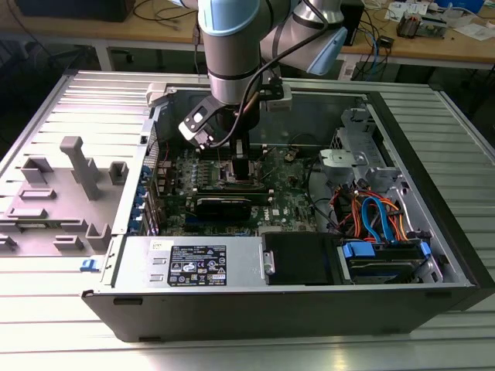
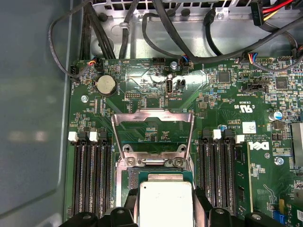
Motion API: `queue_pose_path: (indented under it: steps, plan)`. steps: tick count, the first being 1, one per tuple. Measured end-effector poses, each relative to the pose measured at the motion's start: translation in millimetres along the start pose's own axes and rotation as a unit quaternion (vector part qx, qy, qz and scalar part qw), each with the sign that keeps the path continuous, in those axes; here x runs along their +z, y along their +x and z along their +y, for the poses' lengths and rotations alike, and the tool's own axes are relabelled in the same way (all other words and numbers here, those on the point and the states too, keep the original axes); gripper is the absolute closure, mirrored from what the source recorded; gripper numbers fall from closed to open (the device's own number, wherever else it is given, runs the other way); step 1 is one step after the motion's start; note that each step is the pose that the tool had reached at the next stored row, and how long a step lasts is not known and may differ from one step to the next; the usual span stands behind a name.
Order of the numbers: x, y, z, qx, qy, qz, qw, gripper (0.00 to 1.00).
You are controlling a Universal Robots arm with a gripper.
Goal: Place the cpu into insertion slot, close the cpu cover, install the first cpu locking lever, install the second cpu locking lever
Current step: 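Place the cpu into insertion slot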
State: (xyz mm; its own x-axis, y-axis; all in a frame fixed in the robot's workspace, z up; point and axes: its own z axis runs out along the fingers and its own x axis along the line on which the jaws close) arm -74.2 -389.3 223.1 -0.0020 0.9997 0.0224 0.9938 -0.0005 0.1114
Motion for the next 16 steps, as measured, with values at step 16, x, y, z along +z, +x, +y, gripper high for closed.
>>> queue_pose_path:
  steps: [16]
  plan:
    - [4.9, 7.4, -4.1, -0.007, -0.0037, -0.0112, 0.9999, 0.45]
